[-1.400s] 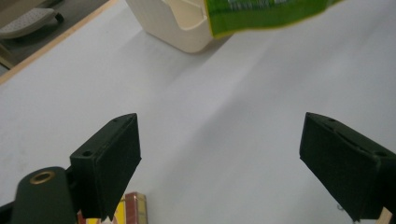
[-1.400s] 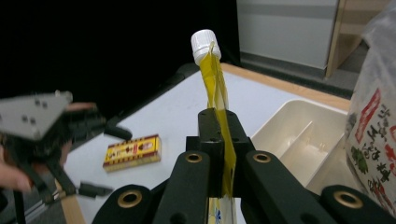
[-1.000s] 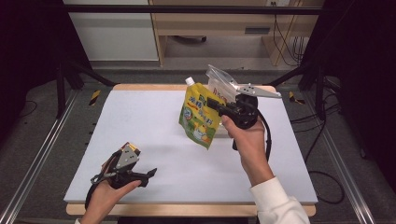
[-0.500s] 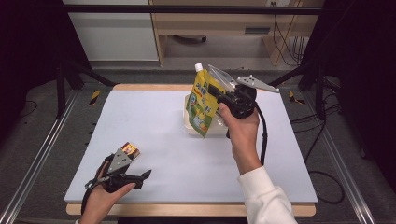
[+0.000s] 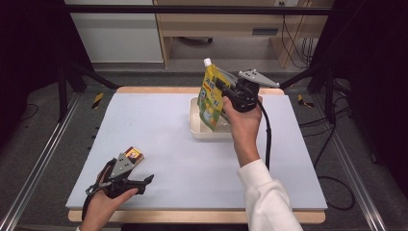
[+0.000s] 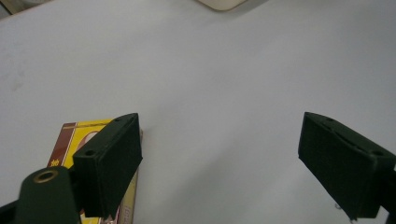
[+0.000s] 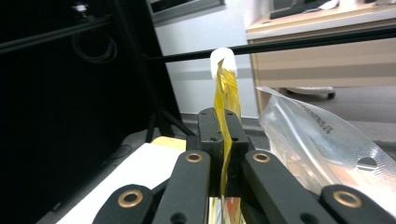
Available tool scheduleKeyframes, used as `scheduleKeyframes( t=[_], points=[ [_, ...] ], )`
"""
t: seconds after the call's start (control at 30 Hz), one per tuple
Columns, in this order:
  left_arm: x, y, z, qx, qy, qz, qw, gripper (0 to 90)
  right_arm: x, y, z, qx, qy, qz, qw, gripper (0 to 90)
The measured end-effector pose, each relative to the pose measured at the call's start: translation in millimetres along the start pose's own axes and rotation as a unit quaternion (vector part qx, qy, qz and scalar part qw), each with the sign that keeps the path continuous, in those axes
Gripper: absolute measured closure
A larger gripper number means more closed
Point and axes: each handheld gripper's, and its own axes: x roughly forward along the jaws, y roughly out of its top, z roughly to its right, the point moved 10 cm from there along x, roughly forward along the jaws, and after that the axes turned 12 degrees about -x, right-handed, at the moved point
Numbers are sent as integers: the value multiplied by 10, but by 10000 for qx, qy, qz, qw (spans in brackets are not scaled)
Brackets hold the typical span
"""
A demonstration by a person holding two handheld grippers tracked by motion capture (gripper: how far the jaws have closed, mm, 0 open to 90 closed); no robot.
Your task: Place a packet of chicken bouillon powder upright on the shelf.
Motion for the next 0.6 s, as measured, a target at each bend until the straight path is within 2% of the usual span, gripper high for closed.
scheduleKeyframes(
  t=[0.3,0.6],
  points=[
    [-6,-8,-15,-56,-12,10,10000,128,266,-133,66,-75,-350,-103,9993,900],
    [-1,-14,-2,-108,-100,2,9999,128,477,-195,164,-19,-526,-116,9985,900]
  ],
)
